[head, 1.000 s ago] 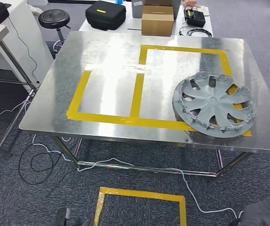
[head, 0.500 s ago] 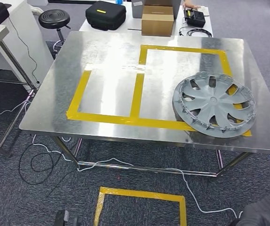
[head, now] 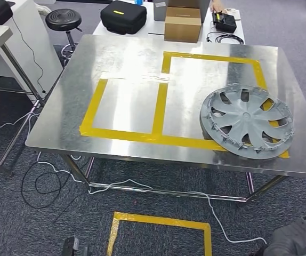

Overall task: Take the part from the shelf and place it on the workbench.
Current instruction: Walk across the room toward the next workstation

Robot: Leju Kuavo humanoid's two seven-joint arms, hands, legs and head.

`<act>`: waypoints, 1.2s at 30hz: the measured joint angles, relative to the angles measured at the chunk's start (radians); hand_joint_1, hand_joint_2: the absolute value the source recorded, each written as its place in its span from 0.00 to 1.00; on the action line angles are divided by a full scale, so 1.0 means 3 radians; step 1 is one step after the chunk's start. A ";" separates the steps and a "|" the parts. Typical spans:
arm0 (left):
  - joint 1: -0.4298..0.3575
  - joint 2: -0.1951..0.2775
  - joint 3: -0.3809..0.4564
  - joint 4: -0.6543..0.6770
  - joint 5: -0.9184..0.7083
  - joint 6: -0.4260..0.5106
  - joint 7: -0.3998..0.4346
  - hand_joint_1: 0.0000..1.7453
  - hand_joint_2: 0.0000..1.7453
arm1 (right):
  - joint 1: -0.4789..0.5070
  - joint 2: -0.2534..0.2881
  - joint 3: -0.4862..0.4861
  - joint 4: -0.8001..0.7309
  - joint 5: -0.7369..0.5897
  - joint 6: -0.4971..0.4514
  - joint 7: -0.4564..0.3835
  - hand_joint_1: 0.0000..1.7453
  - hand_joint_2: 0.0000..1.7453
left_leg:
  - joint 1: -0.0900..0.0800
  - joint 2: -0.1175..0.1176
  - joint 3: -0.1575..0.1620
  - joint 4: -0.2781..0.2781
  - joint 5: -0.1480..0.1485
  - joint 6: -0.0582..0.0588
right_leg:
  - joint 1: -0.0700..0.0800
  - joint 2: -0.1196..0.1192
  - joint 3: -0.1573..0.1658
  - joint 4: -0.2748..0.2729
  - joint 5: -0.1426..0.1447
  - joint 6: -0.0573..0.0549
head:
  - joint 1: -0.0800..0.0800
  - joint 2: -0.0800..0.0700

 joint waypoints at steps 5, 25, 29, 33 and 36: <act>-0.0001 0.0002 0.0000 -0.0001 -0.0009 0.0072 -0.0036 0.00 1.00 | -0.0003 -0.0003 -0.0003 0.0020 0.0000 0.0000 0.0001 0.00 0.00 | 0.0002 0.0003 -0.0004 0.0006 0.0005 -0.0024 | -0.0005 -0.0010 0.0249 -0.0383 0.0251 -0.0006 | 0.0001 0.0000; -0.0052 0.0010 -0.0001 -0.0003 0.0003 0.0112 -0.0098 0.00 1.00 | -0.0024 0.0000 -0.0032 0.0059 -0.0038 0.0000 -0.0072 0.00 0.00 | 0.0025 -0.0017 0.0345 -0.0075 -0.0234 -0.0145 | 0.0003 0.0001 0.0107 -0.0761 0.0736 -0.0059 | -0.0055 0.0000; -0.0045 0.0015 0.0006 -0.0003 0.0016 0.0103 -0.0098 0.00 1.00 | -0.0025 0.0001 -0.0039 0.0066 -0.0015 0.0000 -0.0049 0.00 0.00 | 0.0019 0.0014 0.0234 -0.0085 -0.0121 -0.0044 | -0.0008 -0.0008 -0.0049 -0.0369 0.0350 -0.0021 | -0.0038 0.0000; -0.0045 0.0016 0.0008 -0.0003 0.0014 0.0103 -0.0098 0.00 1.00 | -0.0027 0.0003 -0.0038 0.0068 0.0027 0.0000 -0.0013 0.00 0.00 | -0.0009 0.0024 0.0067 -0.0076 0.0004 -0.0026 | 0.0011 -0.0008 -0.0107 0.0220 0.0083 -0.0033 | -0.0030 0.0000; -0.0047 0.0016 0.0010 -0.0003 0.0014 0.0103 -0.0098 0.00 1.00 | -0.0034 0.0010 -0.0038 0.0068 0.0029 0.0000 -0.0009 0.00 0.00 | -0.0023 0.0025 -0.0027 -0.0065 0.0083 -0.0042 | 0.0041 -0.0008 0.0397 -0.0383 0.0291 -0.0077 | -0.0029 0.0000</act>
